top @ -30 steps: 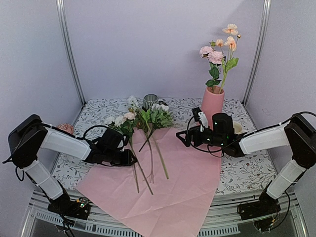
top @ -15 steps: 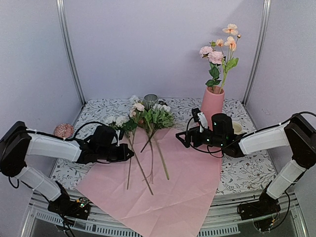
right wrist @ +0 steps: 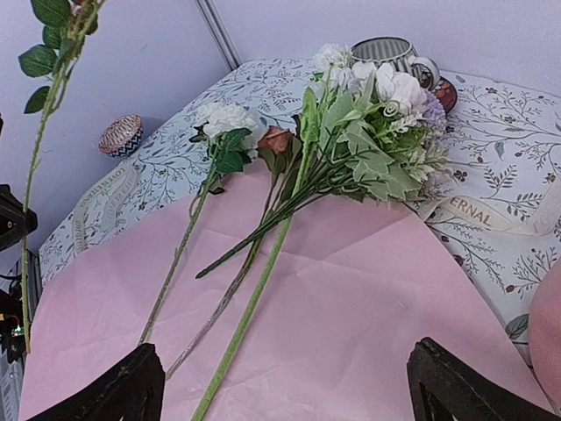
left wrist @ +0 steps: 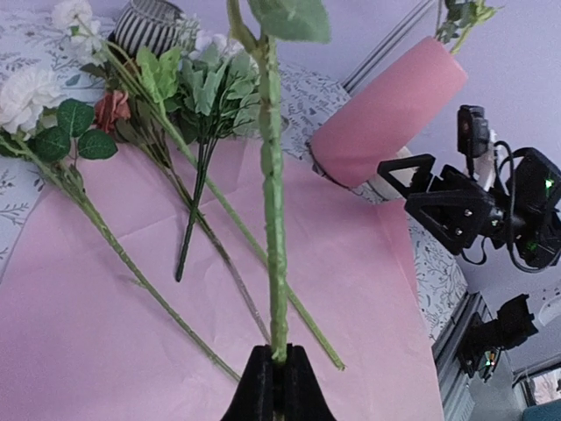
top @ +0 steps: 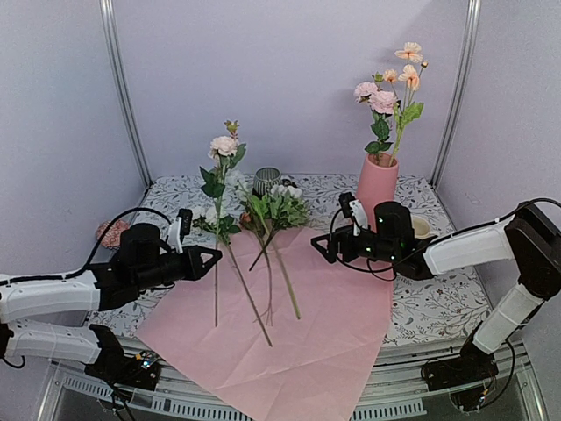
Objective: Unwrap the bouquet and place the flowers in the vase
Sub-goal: Pick up the fake flower from the flattened wrapping paper, then pass from the left arm to the right
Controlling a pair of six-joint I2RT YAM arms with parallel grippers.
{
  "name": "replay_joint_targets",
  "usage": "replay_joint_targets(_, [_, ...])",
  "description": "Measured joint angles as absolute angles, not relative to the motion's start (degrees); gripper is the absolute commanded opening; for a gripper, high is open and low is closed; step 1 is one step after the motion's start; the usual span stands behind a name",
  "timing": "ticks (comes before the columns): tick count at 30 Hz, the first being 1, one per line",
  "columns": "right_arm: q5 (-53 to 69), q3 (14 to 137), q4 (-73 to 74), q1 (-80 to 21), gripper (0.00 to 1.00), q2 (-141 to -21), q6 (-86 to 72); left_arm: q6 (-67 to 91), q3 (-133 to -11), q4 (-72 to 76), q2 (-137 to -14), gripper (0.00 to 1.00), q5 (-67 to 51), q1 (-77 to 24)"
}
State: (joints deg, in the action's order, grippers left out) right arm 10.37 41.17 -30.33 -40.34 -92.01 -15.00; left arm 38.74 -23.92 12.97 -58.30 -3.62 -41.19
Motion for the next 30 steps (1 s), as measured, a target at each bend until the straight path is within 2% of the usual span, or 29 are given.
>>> replay_joint_targets(9, [8.88, 41.19, -26.83, -42.11, 0.99, -81.47, -16.01, 35.33, -19.55, 23.59, -50.13, 0.0, -11.31, -41.23])
replay_joint_targets(19, [10.98, 41.71, -22.63, -42.11, 0.99, -75.61, -25.04, 32.93, -19.57, 34.24, -52.75, 0.0, -17.8, -43.86])
replay_joint_targets(23, [11.09, 41.12, -21.52, -42.11, 1.0, -69.1, -26.17, 32.34, -19.66, 35.81, -54.59, 0.0, -18.79, -45.01])
replay_joint_targets(26, [12.56, 39.75, -22.02, -41.93, 0.94, -64.34, -25.69, 32.14, -19.79, 37.71, -56.03, 0.0, -18.96, -45.93])
replay_joint_targets(30, [17.28, 39.48, -22.22, -41.98, 0.91, -63.05, -24.58, 32.12, -20.32, 40.51, -58.94, 0.0, -19.11, -47.33])
